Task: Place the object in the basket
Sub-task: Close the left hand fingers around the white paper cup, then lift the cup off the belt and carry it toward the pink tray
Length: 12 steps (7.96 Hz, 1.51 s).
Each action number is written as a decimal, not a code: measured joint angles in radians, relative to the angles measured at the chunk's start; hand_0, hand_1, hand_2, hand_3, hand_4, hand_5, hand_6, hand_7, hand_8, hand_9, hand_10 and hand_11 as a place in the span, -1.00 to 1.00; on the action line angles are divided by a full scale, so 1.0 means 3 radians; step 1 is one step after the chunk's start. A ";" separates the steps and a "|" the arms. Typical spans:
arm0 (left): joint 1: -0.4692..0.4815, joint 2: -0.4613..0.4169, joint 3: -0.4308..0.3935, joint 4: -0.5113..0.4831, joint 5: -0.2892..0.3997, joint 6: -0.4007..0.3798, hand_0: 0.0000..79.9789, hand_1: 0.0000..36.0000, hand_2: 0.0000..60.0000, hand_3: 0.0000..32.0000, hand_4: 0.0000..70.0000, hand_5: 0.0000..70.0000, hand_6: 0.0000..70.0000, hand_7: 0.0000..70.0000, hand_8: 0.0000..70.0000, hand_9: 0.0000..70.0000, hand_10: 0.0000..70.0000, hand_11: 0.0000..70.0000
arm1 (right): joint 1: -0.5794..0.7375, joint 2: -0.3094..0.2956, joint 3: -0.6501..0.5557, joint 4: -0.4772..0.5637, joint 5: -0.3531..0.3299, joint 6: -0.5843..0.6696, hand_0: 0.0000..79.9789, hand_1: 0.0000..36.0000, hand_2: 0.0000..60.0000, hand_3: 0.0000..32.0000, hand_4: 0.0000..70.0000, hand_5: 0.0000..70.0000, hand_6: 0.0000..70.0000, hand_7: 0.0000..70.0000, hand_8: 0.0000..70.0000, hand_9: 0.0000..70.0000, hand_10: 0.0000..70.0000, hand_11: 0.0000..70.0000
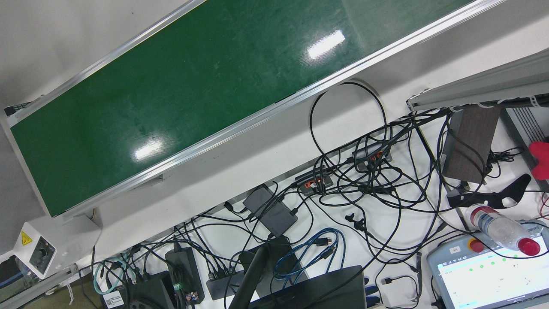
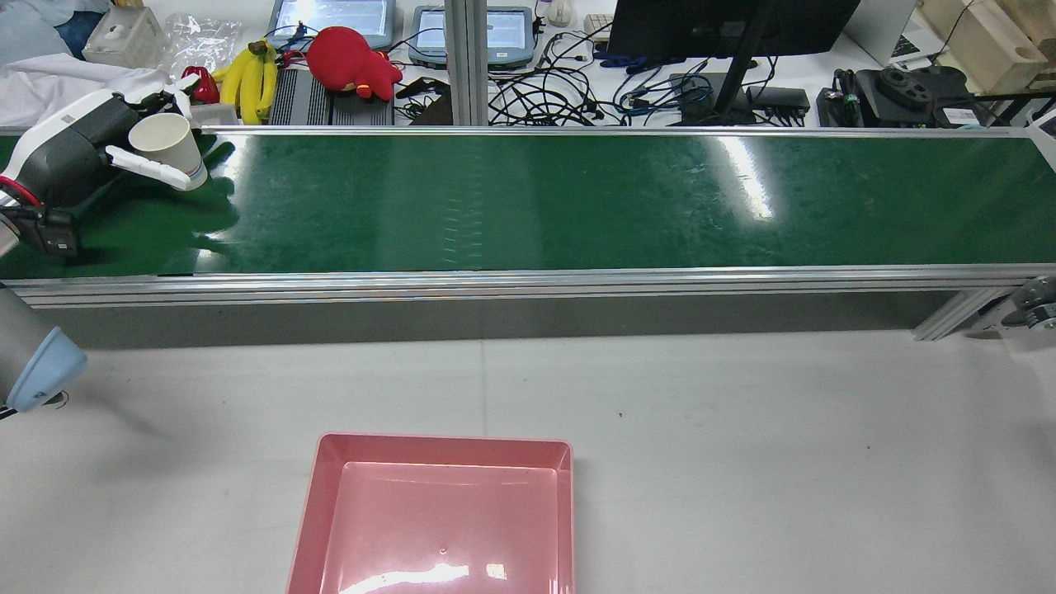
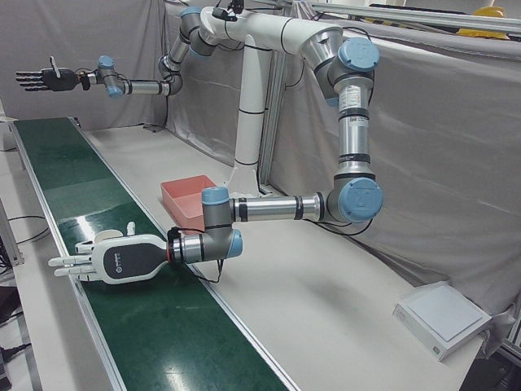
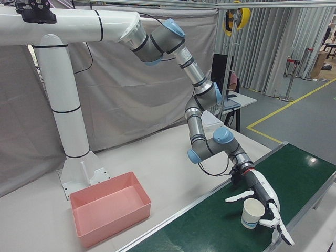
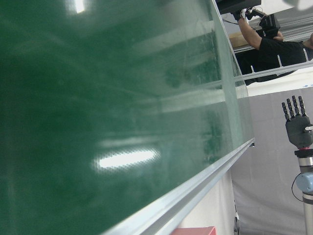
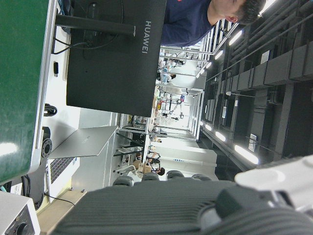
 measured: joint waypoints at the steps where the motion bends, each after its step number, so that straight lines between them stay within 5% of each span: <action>1: -0.0004 0.0000 0.0000 0.0029 -0.0002 0.0000 0.28 -0.25 -0.33 -1.00 -0.05 1.00 -0.12 0.53 0.16 0.62 0.08 0.53 | 0.0000 0.0000 0.0001 0.0000 0.0000 0.0000 -1.00 -1.00 -1.00 -1.00 -1.00 -1.00 -1.00 -1.00 -1.00 -1.00 -1.00 -1.00; 5: -0.0028 -0.0008 -0.0008 0.0107 -0.0008 -0.0010 0.30 -0.23 -0.54 -1.00 -0.24 1.00 -0.32 0.34 0.05 0.48 -0.04 0.39 | 0.0000 0.0000 0.0004 0.0000 0.0000 0.0000 -1.00 -1.00 -1.00 -1.00 -1.00 -1.00 -1.00 -1.00 -1.00 -1.00 -1.00 -1.00; 7: -0.0034 -0.0016 -0.0080 0.0192 0.0008 -0.0020 0.32 -0.18 -0.49 -1.00 -0.28 1.00 -0.34 0.30 0.03 0.47 -0.02 0.42 | 0.0000 0.0000 0.0009 0.0000 0.0000 0.0000 -1.00 -1.00 -1.00 -1.00 -1.00 -1.00 -1.00 -1.00 -1.00 -1.00 -1.00 -1.00; 12: 0.0057 0.0008 -0.1175 0.0917 0.0026 0.0008 0.34 -0.11 -0.50 -1.00 -0.36 1.00 -0.39 0.25 0.01 0.44 -0.02 0.42 | 0.0000 0.0000 0.0012 0.0000 0.0000 0.0000 -1.00 -1.00 -1.00 -1.00 -1.00 -1.00 -1.00 -1.00 -1.00 -1.00 -1.00 -1.00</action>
